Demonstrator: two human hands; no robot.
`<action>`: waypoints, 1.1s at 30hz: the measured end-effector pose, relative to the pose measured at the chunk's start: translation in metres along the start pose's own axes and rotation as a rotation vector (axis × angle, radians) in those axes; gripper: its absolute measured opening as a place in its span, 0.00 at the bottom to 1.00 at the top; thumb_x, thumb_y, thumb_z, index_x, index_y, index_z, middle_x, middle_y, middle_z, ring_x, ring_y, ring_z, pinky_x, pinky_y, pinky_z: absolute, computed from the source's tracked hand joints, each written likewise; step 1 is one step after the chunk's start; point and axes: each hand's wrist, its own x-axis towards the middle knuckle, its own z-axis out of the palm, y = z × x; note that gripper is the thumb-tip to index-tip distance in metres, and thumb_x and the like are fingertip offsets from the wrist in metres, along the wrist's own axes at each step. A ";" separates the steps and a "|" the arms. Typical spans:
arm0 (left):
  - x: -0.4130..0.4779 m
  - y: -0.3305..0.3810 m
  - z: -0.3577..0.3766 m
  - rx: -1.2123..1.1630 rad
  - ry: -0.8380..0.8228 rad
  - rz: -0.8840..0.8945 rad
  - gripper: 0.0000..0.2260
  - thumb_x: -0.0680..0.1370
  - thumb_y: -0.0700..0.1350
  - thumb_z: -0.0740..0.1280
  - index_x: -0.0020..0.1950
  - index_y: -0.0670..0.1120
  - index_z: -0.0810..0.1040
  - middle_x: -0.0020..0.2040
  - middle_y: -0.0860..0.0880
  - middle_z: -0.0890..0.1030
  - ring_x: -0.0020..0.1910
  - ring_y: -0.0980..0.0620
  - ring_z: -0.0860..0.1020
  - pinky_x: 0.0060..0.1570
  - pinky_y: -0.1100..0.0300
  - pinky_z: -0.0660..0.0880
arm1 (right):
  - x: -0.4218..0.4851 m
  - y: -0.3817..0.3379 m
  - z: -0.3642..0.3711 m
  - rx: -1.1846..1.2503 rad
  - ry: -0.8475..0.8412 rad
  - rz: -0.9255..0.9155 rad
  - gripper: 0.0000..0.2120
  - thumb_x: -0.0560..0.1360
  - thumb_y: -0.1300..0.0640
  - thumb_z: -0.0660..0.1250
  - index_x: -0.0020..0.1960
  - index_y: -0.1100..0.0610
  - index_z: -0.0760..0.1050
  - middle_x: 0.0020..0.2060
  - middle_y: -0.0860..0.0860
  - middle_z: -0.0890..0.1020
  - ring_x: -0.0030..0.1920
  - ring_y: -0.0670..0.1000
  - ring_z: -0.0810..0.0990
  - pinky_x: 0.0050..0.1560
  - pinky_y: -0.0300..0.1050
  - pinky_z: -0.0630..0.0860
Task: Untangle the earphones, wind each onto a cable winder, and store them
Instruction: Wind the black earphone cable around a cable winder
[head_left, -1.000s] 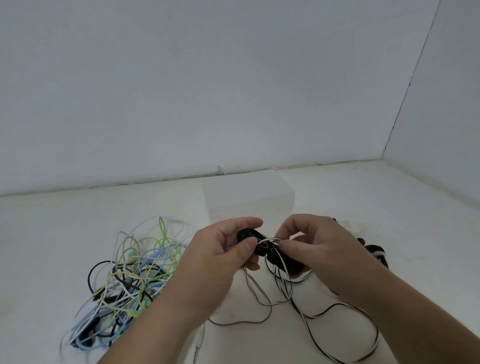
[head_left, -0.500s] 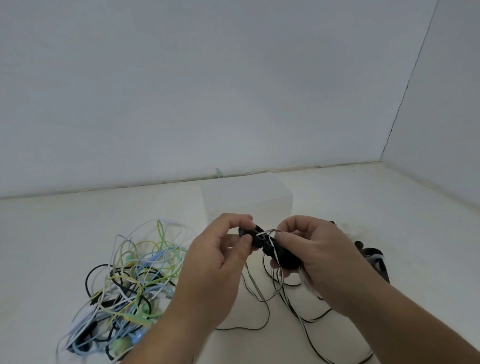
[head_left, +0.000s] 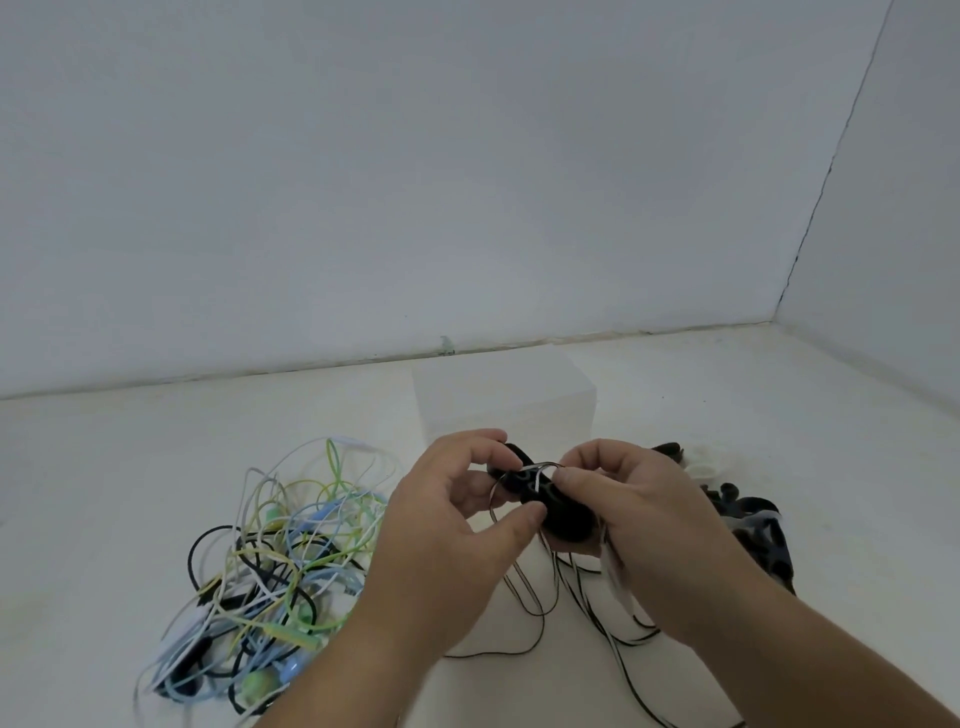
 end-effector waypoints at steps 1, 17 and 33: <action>0.001 0.000 -0.002 0.004 -0.004 0.004 0.13 0.64 0.43 0.76 0.46 0.55 0.80 0.57 0.55 0.81 0.43 0.50 0.84 0.51 0.58 0.80 | 0.000 -0.002 -0.001 0.003 -0.025 0.014 0.07 0.78 0.66 0.66 0.40 0.63 0.76 0.35 0.60 0.81 0.34 0.52 0.82 0.36 0.46 0.81; 0.000 0.013 -0.011 0.070 -0.037 0.099 0.13 0.63 0.52 0.72 0.47 0.57 0.80 0.54 0.58 0.83 0.54 0.55 0.83 0.57 0.63 0.76 | -0.005 -0.031 -0.025 0.030 -0.180 -0.003 0.08 0.73 0.60 0.66 0.39 0.64 0.72 0.33 0.59 0.76 0.29 0.54 0.72 0.27 0.42 0.68; 0.003 0.015 -0.019 -0.013 -0.041 0.057 0.14 0.64 0.42 0.75 0.46 0.56 0.80 0.53 0.55 0.85 0.53 0.55 0.83 0.52 0.67 0.77 | -0.008 -0.037 -0.031 0.001 -0.234 -0.114 0.09 0.69 0.63 0.70 0.30 0.57 0.78 0.44 0.62 0.84 0.44 0.62 0.85 0.43 0.50 0.83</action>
